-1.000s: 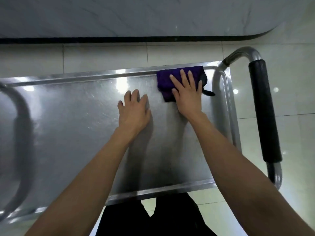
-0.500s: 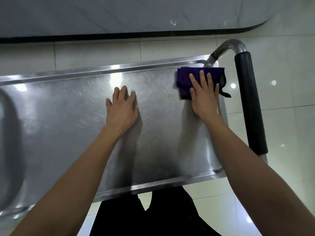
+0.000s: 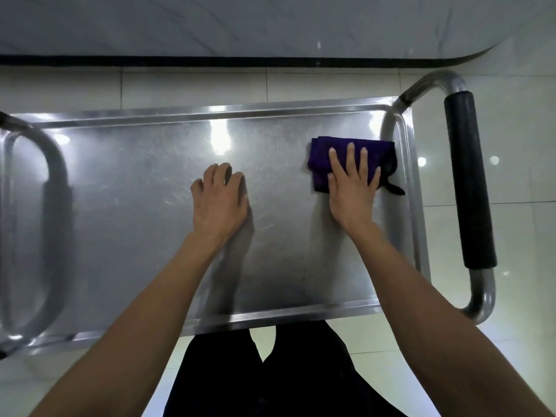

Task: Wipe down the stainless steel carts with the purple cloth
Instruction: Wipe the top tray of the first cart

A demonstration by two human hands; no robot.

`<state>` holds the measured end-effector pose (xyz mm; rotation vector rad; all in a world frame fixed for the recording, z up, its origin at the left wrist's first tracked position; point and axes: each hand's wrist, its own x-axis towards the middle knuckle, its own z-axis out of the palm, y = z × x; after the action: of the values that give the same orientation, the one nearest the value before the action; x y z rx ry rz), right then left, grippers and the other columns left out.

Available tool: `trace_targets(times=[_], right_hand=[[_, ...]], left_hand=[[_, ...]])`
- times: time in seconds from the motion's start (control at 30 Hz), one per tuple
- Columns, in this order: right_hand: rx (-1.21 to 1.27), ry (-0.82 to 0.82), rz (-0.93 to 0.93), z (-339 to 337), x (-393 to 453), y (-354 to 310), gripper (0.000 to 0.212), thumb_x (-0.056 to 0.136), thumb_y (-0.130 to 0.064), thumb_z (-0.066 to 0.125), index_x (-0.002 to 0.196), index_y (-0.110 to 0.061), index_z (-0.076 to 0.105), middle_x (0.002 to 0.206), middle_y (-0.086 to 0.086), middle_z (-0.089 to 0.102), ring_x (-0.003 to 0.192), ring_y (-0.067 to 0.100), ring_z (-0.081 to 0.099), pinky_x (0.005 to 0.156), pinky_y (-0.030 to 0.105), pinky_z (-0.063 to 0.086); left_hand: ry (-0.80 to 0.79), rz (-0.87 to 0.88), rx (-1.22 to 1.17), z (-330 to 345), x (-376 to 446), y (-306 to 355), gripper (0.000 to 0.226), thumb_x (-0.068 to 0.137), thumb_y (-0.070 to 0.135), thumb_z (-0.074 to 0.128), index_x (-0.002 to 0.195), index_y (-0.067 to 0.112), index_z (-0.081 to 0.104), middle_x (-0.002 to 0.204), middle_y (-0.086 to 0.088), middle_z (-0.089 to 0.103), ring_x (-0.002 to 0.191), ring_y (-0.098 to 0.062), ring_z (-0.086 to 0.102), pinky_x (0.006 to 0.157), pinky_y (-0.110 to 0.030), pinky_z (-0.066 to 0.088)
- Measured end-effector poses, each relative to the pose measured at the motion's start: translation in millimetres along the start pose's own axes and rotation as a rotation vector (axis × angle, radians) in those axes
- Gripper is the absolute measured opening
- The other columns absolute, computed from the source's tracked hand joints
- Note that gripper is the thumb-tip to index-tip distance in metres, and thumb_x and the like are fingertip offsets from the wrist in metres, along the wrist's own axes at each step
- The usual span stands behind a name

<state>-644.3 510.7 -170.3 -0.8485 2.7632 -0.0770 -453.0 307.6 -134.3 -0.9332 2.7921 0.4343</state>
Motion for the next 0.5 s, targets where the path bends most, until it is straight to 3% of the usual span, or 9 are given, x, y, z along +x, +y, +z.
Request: trace_targets(times=[0.17, 0.23, 0.33, 0.4, 0.5], right_hand=[[0.006, 0.008, -0.125, 10.0, -4.6, -57.4, 0.055, 0.107, -0.035, 0.030, 0.159, -0.035, 0.012, 0.168, 0.004, 0.005, 0.154, 0.029, -0.003, 0.120, 0.063, 0.004], [-0.009, 0.001, -0.188, 16.3, -6.2, -85.0, 0.056, 0.107, -0.036, 0.032, 0.159, -0.035, 0.011, 0.168, 0.004, 0.005, 0.154, 0.029, -0.003, 0.120, 0.063, 0.006], [-0.018, 0.000, -0.261, 25.1, -10.3, -122.3, 0.057, 0.106, -0.036, 0.035, 0.158, -0.035, 0.011, 0.168, 0.004, 0.007, 0.154, 0.029, -0.002, 0.120, 0.064, 0.009], [-0.001, 0.012, -0.253, 27.7, -13.0, -135.4, 0.059, 0.105, -0.034, 0.038, 0.158, -0.035, 0.011, 0.168, 0.004, 0.009, 0.154, 0.029, -0.001, 0.119, 0.064, 0.011], [0.002, 0.030, -0.240, 29.1, -18.3, -142.9, 0.061, 0.104, -0.033, 0.042, 0.158, -0.034, 0.012, 0.167, 0.005, 0.010, 0.154, 0.030, 0.001, 0.119, 0.064, 0.011]], left_hand=[[-0.107, 0.019, -0.017, 5.6, -20.4, -20.0, 0.050, 0.100, 0.032, 0.050, 0.148, 0.019, 0.041, 0.162, -0.010, 0.026, 0.151, -0.032, 0.020, 0.118, -0.055, 0.026], [-0.114, 0.043, -0.023, 5.2, -22.0, -24.3, 0.054, 0.099, 0.031, 0.051, 0.149, 0.017, 0.039, 0.162, -0.010, 0.024, 0.150, -0.032, 0.024, 0.119, -0.052, 0.028], [-0.048, 0.052, -0.066, 4.1, -25.8, -32.3, 0.044, 0.093, 0.024, 0.059, 0.133, 0.008, 0.050, 0.148, -0.010, 0.035, 0.123, -0.030, 0.049, 0.107, -0.044, 0.045], [-0.033, 0.058, -0.100, 4.0, -28.8, -36.9, 0.035, 0.092, 0.021, 0.059, 0.122, 0.005, 0.054, 0.139, -0.010, 0.039, 0.112, -0.028, 0.052, 0.099, -0.040, 0.049], [-0.025, 0.067, -0.119, 3.3, -31.7, -38.9, 0.030, 0.091, 0.018, 0.060, 0.117, 0.004, 0.055, 0.136, -0.010, 0.040, 0.110, -0.027, 0.051, 0.094, -0.039, 0.051]])
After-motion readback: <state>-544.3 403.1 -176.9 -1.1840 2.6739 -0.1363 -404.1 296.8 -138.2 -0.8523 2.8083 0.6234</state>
